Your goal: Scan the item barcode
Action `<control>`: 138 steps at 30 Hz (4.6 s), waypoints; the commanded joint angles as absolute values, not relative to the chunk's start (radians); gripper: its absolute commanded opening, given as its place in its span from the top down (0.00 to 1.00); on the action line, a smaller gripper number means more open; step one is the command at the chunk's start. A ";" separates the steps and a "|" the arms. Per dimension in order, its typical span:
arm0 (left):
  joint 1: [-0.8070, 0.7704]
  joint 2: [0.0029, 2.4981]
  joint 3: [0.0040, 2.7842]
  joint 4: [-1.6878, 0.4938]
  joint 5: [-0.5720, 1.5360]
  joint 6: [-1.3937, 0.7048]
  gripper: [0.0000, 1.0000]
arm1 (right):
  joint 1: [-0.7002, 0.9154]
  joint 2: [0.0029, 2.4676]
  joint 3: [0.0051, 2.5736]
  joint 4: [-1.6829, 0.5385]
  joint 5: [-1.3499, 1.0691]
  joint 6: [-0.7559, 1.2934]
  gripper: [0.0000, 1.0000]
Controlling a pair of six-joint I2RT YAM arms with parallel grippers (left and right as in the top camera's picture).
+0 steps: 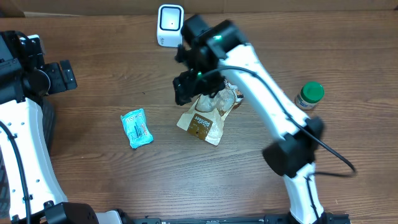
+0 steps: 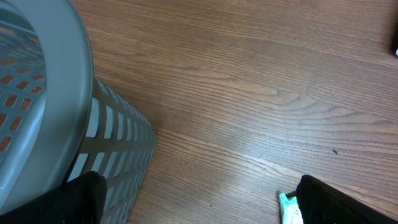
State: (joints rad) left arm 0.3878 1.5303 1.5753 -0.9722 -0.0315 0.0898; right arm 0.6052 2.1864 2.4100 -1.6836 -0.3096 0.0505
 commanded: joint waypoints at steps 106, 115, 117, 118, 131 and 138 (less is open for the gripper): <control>0.386 1.531 1.572 -0.971 -0.033 0.116 0.00 | 0.446 2.099 1.405 -0.759 -0.654 0.327 0.25; 0.386 1.531 1.572 -0.971 -0.033 0.116 0.00 | 0.500 2.103 1.272 -0.508 -0.529 0.665 0.63; 0.386 1.531 1.572 -0.971 -0.033 0.116 0.00 | 0.499 2.103 1.267 -0.504 -0.524 0.678 0.69; 0.386 1.531 1.572 -0.971 -0.033 0.116 0.00 | 0.499 2.103 1.267 -0.503 -0.525 0.678 0.71; 0.386 1.531 1.572 -0.971 -0.033 0.116 0.00 | 0.456 1.993 1.320 -0.539 -0.631 0.406 0.96; 0.386 1.531 1.572 -0.971 -0.033 0.116 0.01 | 0.460 1.736 1.337 -0.575 -0.634 0.268 0.96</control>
